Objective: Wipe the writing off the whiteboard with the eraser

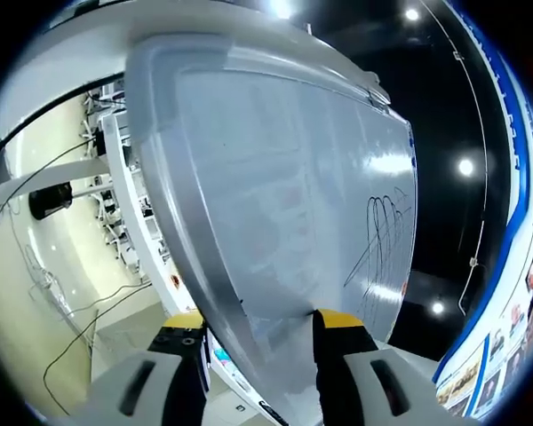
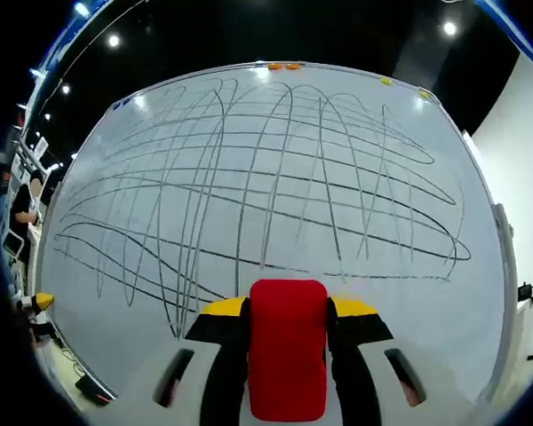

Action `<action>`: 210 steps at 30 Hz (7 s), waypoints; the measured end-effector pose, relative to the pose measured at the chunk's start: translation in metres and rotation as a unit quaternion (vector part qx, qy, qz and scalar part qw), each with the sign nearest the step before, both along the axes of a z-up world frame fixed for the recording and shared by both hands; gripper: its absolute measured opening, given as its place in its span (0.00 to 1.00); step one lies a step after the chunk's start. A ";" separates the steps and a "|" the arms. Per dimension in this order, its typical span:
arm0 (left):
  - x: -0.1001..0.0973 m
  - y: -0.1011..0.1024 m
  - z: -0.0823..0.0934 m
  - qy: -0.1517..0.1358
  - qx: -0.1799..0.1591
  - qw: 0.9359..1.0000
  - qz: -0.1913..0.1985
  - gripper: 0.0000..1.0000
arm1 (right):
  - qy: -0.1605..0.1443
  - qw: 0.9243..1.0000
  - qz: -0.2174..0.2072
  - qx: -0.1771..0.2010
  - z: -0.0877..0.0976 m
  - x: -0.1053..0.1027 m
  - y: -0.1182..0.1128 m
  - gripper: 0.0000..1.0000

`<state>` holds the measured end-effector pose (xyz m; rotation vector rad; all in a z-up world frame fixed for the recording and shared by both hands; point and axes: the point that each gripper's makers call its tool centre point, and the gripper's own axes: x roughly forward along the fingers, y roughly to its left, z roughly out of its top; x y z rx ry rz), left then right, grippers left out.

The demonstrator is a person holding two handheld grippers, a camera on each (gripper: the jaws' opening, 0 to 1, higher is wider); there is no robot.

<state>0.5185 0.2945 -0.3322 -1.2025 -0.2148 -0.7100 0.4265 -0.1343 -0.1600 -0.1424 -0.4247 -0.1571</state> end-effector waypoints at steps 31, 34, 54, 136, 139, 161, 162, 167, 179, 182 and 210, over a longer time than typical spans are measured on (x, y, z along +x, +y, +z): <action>0.004 0.001 -0.002 0.010 0.017 1.000 -0.007 0.48 | -0.004 1.000 0.010 -0.003 0.008 -0.004 -0.085 0.36; 0.005 0.001 -0.003 0.009 0.021 1.000 -0.006 0.48 | -0.005 1.000 0.008 0.005 0.007 -0.006 -0.106 0.36; -0.005 -0.004 0.001 0.006 0.025 1.000 -0.002 0.47 | 0.009 0.999 0.008 0.032 -0.006 -0.018 -0.184 0.36; -0.002 -0.003 -0.002 -0.007 0.009 1.000 0.016 0.45 | -0.036 0.997 -0.011 0.072 0.039 -0.002 -0.084 0.36; -0.001 -0.003 -0.002 -0.007 0.010 1.000 0.016 0.44 | -0.041 0.997 -0.009 0.069 0.040 0.000 -0.068 0.36; 0.001 -0.002 -0.003 -0.020 -0.006 1.000 0.013 0.43 | -0.050 0.998 -0.011 0.041 0.043 0.000 -0.033 0.37; 0.001 -0.002 -0.003 -0.017 -0.009 1.000 0.006 0.42 | -0.051 0.998 -0.011 0.043 0.043 0.000 -0.033 0.37; -0.002 -0.003 -0.002 -0.009 -0.006 1.000 -0.018 0.41 | -0.055 0.997 -0.012 0.047 0.044 0.000 -0.031 0.37; 0.001 0.004 -0.007 -0.024 0.035 0.999 -0.012 0.38 | -0.036 0.999 -0.005 0.039 0.044 0.004 -0.025 0.37; 0.002 0.003 -0.008 -0.022 0.039 0.999 -0.021 0.38 | -0.034 0.999 -0.005 0.040 0.044 0.005 -0.024 0.37; -0.004 0.001 -0.010 -0.034 0.044 0.998 -0.013 0.35 | -0.033 0.999 0.002 0.019 0.048 0.004 0.003 0.37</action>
